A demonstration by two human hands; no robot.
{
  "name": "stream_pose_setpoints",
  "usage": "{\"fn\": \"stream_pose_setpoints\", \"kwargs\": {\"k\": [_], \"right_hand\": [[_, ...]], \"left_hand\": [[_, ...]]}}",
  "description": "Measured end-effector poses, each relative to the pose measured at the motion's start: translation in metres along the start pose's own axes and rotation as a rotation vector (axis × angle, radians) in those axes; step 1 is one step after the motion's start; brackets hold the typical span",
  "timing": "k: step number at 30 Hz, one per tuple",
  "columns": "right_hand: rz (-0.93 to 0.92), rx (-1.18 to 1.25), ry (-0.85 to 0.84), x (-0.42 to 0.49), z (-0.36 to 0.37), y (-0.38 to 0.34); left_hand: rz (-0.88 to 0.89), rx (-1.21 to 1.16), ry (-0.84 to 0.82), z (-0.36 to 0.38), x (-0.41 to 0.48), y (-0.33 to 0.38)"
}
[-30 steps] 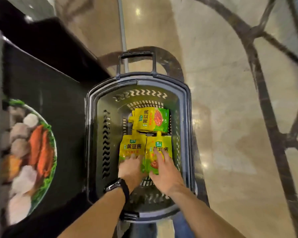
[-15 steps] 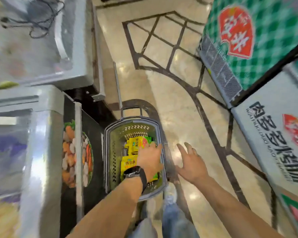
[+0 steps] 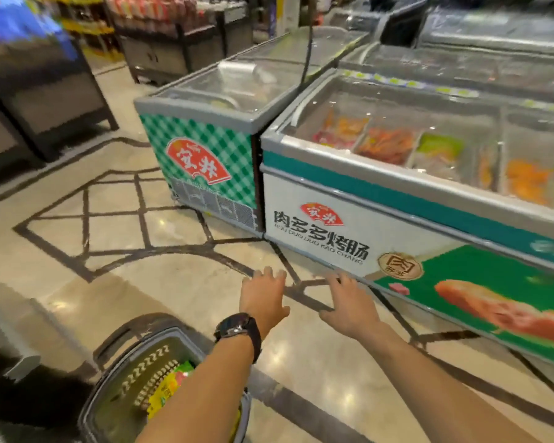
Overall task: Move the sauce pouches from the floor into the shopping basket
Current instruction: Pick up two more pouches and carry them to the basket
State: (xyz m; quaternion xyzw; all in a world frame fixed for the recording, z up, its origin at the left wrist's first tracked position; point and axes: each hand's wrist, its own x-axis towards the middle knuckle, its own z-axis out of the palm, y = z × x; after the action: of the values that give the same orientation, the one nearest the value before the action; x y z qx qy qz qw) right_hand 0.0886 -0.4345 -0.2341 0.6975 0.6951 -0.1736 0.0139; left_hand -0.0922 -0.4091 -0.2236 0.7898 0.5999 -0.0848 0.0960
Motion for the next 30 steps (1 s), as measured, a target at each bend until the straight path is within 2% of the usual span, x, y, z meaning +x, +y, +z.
{"fn": "stream_pose_setpoints", "kwargs": {"k": [3, 7, 18, 24, 30], "right_hand": [[0.148, 0.057, 0.071, -0.032, -0.025, 0.066], [0.335, 0.091, 0.138, -0.088, -0.042, 0.167], [0.84, 0.266, 0.307, -0.327, -0.068, 0.464], [1.171, 0.32, 0.363, -0.473, -0.056, 0.56], [1.538, 0.405, 0.391, -0.594, -0.035, 0.623]], "left_hand": [[0.165, 0.076, 0.035, -0.029, 0.02, 0.076], [0.383, 0.119, 0.083, -0.056, 0.022, 0.21], [0.88, 0.199, 0.102, -0.036, -0.055, 0.58], [1.182, 0.255, 0.093, -0.018, -0.119, 0.752], [1.455, 0.339, 0.014, 0.017, -0.185, 0.893]]}}
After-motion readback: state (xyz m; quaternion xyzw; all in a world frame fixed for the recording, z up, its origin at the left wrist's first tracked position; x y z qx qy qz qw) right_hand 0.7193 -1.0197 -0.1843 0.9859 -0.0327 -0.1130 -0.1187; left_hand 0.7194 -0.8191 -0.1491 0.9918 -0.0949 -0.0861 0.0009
